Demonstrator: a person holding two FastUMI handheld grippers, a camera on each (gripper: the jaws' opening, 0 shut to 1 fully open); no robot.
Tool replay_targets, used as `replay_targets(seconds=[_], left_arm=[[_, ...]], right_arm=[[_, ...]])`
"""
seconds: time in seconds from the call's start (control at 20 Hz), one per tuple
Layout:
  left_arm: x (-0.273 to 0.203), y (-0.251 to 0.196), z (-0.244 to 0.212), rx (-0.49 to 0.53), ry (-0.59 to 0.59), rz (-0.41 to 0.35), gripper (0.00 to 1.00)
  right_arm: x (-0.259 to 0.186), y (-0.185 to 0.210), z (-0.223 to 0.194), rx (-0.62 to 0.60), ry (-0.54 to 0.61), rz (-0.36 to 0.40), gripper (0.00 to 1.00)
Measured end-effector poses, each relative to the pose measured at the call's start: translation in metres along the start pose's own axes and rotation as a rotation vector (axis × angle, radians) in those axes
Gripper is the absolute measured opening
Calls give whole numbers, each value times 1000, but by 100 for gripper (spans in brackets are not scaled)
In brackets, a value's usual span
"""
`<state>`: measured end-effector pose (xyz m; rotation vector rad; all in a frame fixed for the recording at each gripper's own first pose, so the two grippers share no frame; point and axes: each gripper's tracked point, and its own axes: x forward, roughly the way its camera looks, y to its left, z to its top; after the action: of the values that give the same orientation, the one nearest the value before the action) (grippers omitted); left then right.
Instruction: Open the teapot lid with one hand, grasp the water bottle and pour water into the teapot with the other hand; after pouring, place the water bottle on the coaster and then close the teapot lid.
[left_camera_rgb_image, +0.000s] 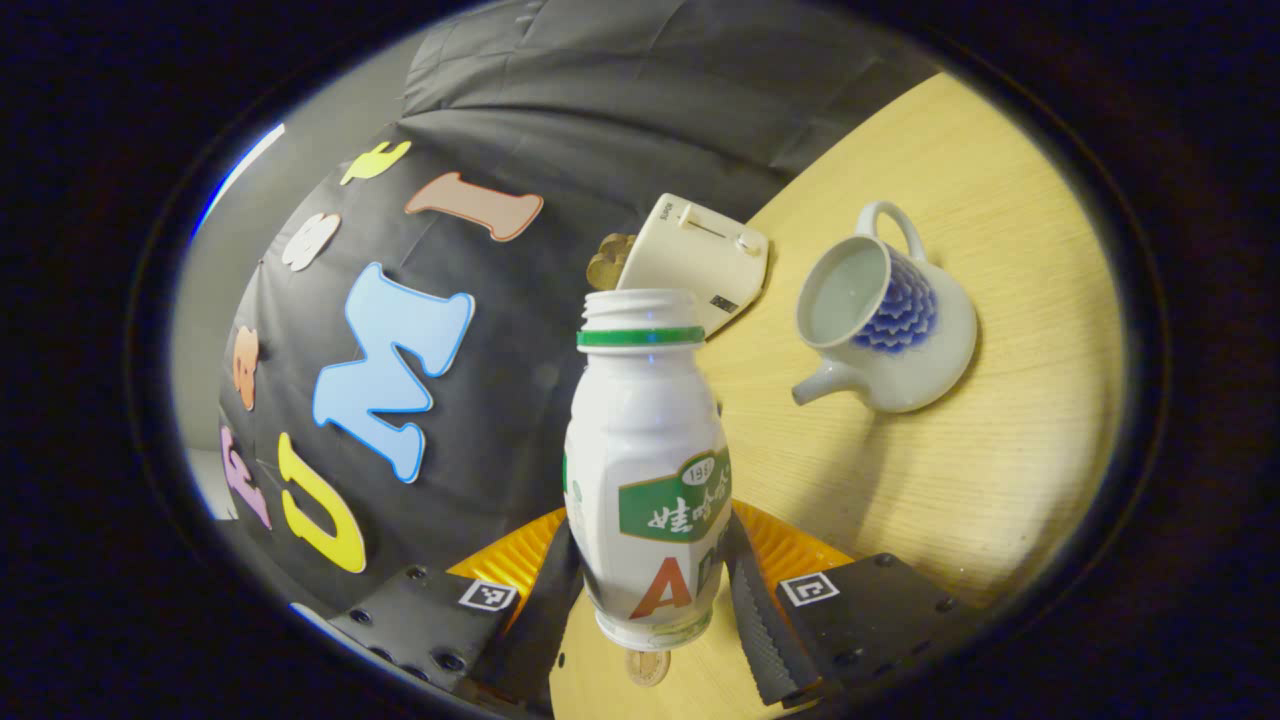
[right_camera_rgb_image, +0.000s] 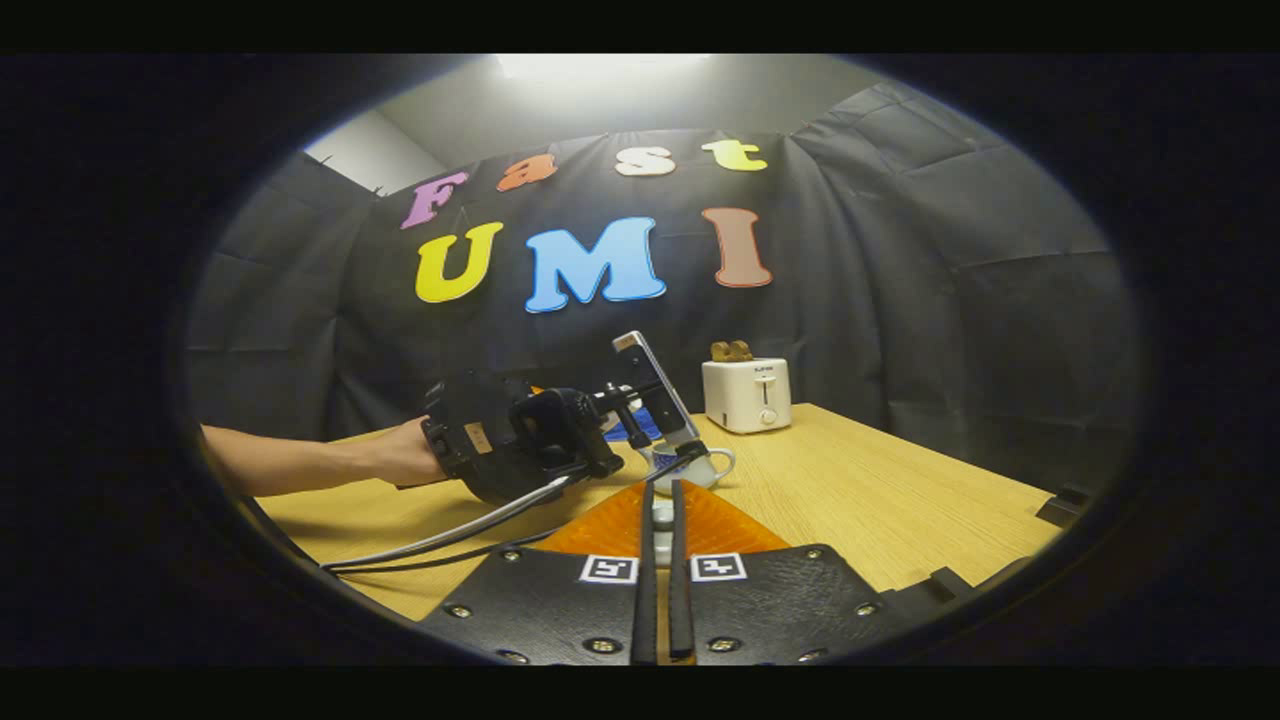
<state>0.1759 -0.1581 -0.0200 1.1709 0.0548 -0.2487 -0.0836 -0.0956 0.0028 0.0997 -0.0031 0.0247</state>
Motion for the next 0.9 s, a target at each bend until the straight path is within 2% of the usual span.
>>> replay_targets(seconds=[0.05, 0.1, 0.15, 0.2, 0.25, 0.3, 0.45, 0.5, 0.55, 0.6, 0.65, 0.7, 0.75, 0.8, 0.85, 0.9], left_arm=[[1, -1, 3, 20, 2, 1, 75], [0, 0, 4, 41, 4, 1, 75], [0, -1, 4, 60, 6, 2, 75], [-1, -1, 6, 75, 1, -3, 87], [-2, -2, 9, 89, 3, -12, 87], [-1, -2, 9, 108, 2, -19, 87], [0, -4, 13, 180, 8, -12, 87], [-2, -5, 12, 196, 8, -7, 87], [-3, -8, 12, 204, 8, -13, 87], [-4, -8, 14, 212, 6, -18, 81], [-5, -8, 16, 227, 6, -20, 81], [-4, -6, 18, 248, 6, -17, 81], [-3, -7, 20, 268, 7, -18, 81], [-1, -9, 18, 285, 11, -23, 81], [-1, -11, 17, 297, 13, -29, 81], [1, -11, 15, 310, 17, -38, 81]], right_arm=[[0, 0, 2, 7, -3, 1, 5], [0, -2, 2, 8, -4, -1, 0], [1, -3, 2, 6, -5, -3, 0], [0, -3, 2, 6, -7, -5, 5], [0, -3, 2, 9, -8, -5, 5], [0, -4, 0, 12, -5, -6, 0], [-2, -7, -2, 18, 0, -10, 0], [-1, -9, -3, 22, -4, -15, 5], [-1, -11, -2, 32, -7, -19, 0], [-1, -11, -2, 45, -10, -18, 5], [-2, -12, -1, 57, -12, -19, 0], [-1, -11, -2, 62, -10, -17, 0], [-1, -11, -3, 58, -7, -18, 5], [-2, -12, -2, 53, -7, -19, 0], [-2, -12, -2, 49, -10, -23, 5], [-3, -11, -2, 48, -14, -24, 5]])
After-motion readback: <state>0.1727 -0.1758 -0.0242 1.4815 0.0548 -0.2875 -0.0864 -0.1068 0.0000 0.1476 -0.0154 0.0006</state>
